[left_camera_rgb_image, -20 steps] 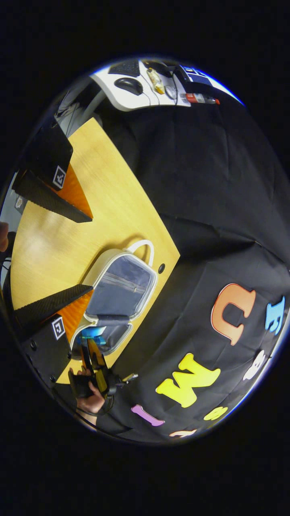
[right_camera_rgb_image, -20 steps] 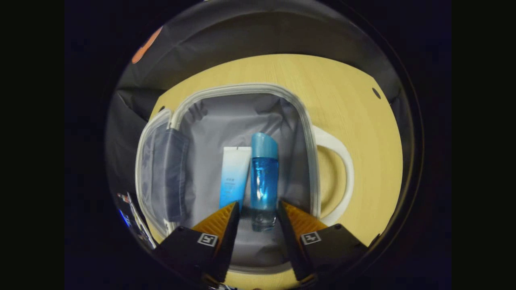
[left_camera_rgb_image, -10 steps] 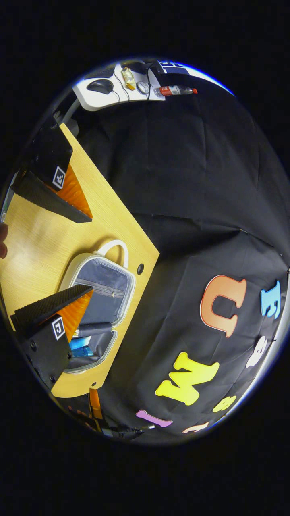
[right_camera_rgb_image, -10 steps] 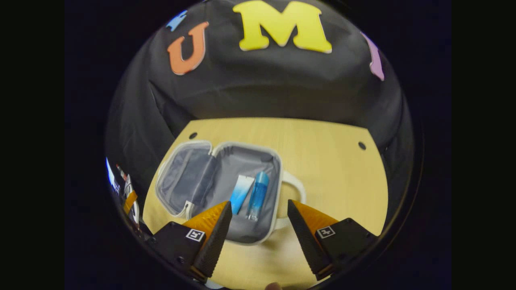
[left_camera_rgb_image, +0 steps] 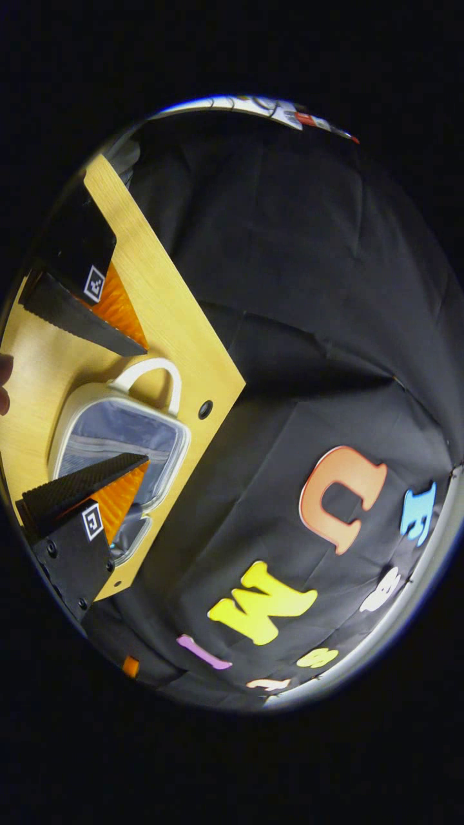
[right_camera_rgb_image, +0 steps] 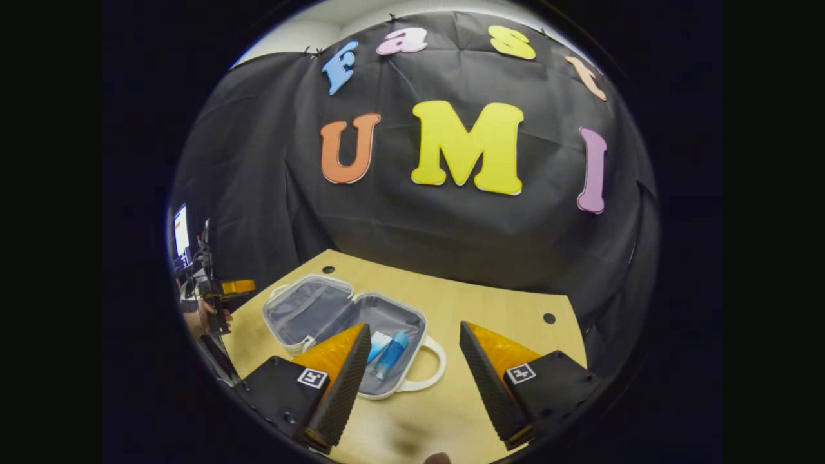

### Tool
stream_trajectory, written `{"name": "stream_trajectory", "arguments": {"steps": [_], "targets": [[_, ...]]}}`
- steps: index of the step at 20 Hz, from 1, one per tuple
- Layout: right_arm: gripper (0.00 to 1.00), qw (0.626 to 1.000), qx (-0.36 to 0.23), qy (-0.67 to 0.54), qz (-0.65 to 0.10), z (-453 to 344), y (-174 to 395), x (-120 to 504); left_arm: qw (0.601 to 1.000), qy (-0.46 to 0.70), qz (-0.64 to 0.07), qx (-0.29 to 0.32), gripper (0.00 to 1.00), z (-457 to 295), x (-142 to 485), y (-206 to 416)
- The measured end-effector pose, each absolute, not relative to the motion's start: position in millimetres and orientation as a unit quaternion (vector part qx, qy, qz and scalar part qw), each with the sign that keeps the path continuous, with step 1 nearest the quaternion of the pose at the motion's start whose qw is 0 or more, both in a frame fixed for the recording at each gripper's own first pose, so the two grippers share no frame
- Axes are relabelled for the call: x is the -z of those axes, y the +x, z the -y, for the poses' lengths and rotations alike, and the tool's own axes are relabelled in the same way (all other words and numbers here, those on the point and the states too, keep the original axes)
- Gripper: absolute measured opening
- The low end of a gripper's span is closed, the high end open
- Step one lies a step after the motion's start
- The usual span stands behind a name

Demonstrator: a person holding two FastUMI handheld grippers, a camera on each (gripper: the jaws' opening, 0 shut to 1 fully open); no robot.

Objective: First open the suitcase, pack the skin care products into it, and then close the suitcase.

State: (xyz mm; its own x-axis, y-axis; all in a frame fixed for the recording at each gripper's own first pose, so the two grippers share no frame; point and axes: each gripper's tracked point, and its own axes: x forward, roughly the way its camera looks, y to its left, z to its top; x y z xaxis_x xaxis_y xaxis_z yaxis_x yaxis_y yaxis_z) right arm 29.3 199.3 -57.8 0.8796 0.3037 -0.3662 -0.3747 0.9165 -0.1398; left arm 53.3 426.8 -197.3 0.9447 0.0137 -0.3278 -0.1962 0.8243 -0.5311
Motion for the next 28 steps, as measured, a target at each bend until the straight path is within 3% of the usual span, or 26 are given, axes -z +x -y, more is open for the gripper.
{"name": "stream_trajectory", "arguments": {"steps": [5,11,14,15,16,18,20,28], "targets": [[0.79,0.956,-0.173,-0.148,-0.185,-195,17,63,0.919,-0.336,-0.190,-0.087,0.96,-449,255,95],[0.78,0.943,-0.209,-0.180,-0.188,-222,2,72,0.883,-0.397,-0.234,-0.092,0.78,-441,290,118],[0.80,0.943,-0.205,-0.166,-0.205,-215,0,75,0.867,-0.422,-0.247,-0.097,0.57,-439,293,126],[0.80,0.944,-0.201,-0.163,-0.206,-213,-1,75,0.864,-0.425,-0.254,-0.094,0.63,-437,294,125],[0.78,0.946,-0.197,-0.157,-0.203,-211,-2,72,0.863,-0.425,-0.259,-0.093,0.34,-436,294,126],[0.80,0.954,-0.181,-0.143,-0.190,-206,-2,67,0.866,-0.421,-0.255,-0.093,0.20,-438,288,132],[0.80,0.961,-0.164,-0.135,-0.179,-195,-5,62,0.872,-0.409,-0.251,-0.098,0.12,-438,275,134],[0.80,0.974,-0.114,-0.100,-0.168,-144,-31,60,0.937,-0.286,-0.184,-0.084,0.06,-427,168,140]]}}
